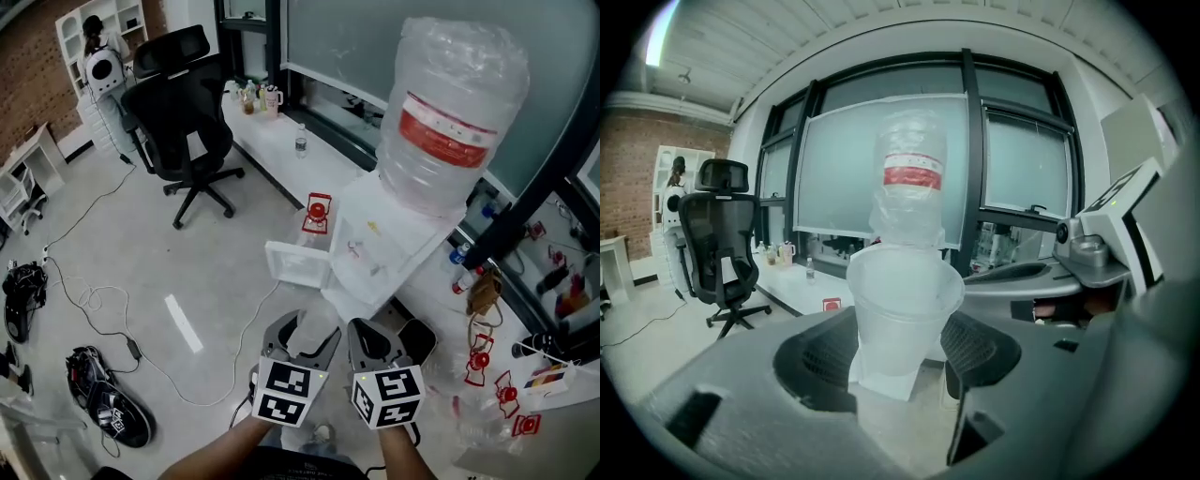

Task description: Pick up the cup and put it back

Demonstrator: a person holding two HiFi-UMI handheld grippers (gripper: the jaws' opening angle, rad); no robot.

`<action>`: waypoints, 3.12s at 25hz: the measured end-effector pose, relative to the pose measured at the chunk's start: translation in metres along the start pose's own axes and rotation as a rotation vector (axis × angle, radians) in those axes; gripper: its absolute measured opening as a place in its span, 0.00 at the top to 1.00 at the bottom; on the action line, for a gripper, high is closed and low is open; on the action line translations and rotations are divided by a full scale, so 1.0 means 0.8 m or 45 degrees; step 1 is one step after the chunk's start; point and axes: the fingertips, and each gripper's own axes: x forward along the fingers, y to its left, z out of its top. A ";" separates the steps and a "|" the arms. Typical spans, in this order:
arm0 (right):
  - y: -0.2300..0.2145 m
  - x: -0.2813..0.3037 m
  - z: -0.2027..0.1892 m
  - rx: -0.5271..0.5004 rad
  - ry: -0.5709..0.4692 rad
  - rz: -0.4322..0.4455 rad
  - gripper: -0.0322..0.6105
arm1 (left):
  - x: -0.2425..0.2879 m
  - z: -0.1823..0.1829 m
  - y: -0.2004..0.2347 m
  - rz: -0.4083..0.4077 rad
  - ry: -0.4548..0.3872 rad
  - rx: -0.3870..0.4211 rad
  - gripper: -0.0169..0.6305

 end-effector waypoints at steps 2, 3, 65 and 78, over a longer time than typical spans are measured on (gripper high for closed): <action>0.003 0.024 0.005 0.007 0.012 -0.029 0.91 | 0.013 -0.003 0.023 -0.036 0.004 0.002 0.55; 0.005 0.037 0.007 0.009 0.018 -0.043 0.91 | 0.020 -0.004 0.034 -0.055 0.007 0.006 0.55; -0.261 0.489 -0.542 -0.044 0.095 -0.257 0.91 | 0.638 -0.598 0.115 -0.400 0.097 0.087 0.55; -0.315 0.526 -0.597 -0.013 0.047 -0.322 0.91 | 0.732 -0.653 0.105 -0.465 0.088 0.137 0.55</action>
